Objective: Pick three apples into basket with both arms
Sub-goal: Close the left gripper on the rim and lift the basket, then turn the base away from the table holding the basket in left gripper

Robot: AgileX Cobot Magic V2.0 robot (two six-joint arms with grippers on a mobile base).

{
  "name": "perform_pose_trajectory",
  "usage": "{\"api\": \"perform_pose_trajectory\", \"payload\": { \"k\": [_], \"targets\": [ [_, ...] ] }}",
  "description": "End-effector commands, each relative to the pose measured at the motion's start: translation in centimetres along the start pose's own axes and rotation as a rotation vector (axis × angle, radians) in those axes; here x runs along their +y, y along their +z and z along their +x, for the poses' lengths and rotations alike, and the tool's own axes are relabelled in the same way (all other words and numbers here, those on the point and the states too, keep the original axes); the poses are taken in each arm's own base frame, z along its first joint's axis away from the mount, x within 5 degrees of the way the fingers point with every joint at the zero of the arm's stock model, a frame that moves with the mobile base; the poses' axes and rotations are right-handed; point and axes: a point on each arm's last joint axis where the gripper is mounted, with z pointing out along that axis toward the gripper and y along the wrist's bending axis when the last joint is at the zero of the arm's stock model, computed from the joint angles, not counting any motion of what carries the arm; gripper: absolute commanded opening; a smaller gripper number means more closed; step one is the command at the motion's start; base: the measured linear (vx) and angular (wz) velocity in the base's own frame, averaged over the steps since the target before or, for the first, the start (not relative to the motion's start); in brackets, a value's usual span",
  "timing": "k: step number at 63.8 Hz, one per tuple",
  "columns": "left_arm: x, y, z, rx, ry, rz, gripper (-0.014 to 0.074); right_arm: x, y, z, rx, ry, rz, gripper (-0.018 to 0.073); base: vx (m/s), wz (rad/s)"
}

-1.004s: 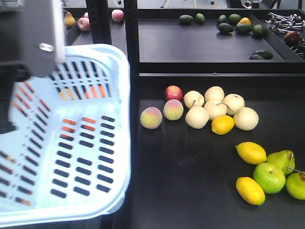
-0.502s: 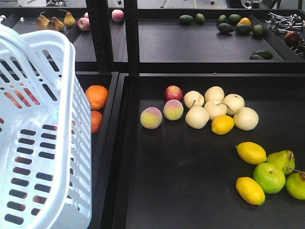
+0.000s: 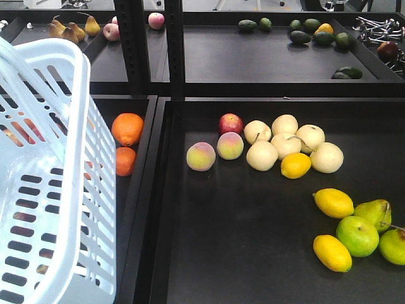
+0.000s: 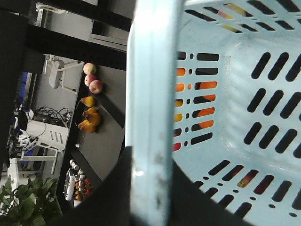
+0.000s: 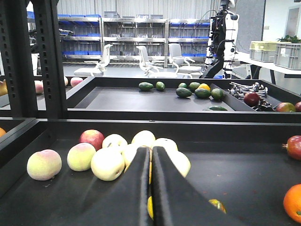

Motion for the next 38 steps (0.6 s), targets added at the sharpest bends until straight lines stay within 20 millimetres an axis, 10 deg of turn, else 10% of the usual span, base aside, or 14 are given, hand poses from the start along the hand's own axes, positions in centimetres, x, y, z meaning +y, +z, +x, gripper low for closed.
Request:
{"api": "perform_pose_trajectory", "payload": {
  "k": [1, 38],
  "targets": [
    [1.14, -0.90, -0.22, -0.058, -0.011, -0.090, -0.0008, -0.06, -0.08, -0.27, -0.072, -0.008, 0.012, -0.0009, 0.00, 0.00],
    [1.14, -0.90, -0.22, -0.058, -0.011, -0.090, -0.0008, -0.06, -0.08, -0.27, -0.072, -0.008, 0.012, -0.0009, 0.00, 0.00]
  ]
}}
